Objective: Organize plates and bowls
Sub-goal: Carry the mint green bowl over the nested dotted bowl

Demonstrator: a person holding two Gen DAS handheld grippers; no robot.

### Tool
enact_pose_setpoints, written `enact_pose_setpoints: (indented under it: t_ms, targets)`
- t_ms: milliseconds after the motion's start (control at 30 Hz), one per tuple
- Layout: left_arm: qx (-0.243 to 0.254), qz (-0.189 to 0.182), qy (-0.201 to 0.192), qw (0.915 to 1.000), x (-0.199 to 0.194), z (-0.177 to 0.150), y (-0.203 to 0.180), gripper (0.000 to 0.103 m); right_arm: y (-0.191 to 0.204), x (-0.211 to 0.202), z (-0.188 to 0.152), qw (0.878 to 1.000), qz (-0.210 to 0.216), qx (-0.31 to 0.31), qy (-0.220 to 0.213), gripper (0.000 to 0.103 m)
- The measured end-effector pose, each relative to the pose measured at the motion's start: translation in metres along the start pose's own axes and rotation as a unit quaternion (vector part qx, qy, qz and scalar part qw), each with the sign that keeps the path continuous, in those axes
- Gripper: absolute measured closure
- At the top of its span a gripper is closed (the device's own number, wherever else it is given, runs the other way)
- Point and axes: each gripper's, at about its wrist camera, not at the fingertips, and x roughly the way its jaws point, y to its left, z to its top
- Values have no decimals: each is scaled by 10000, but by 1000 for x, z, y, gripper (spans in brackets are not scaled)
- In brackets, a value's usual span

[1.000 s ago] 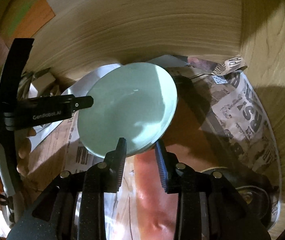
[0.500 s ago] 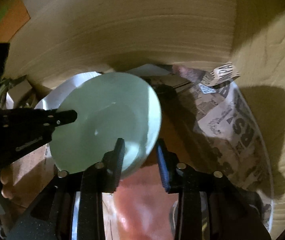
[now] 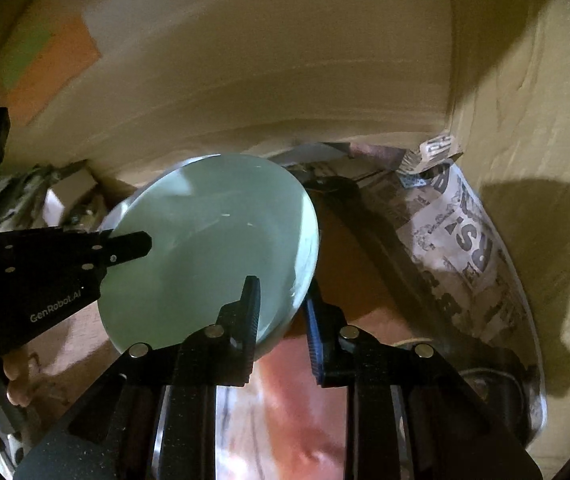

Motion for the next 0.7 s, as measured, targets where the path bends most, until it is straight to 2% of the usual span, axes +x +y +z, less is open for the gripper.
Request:
enact_pose_setpoints:
  t_ms: [200, 400, 700]
  targets:
    - [-118, 28, -327, 9994, -50, -24, 8, 91, 14, -29, -9, 9993, 206, -125, -278, 83]
    - [-370, -67, -499, 9980, -85, -53, 20, 91, 33, -60, -21, 9973, 438, -273, -531, 83]
    - [-645, 36, -844, 9943, -137, -104, 42, 91, 76, -89, -50, 9924, 685, -660, -785, 83]
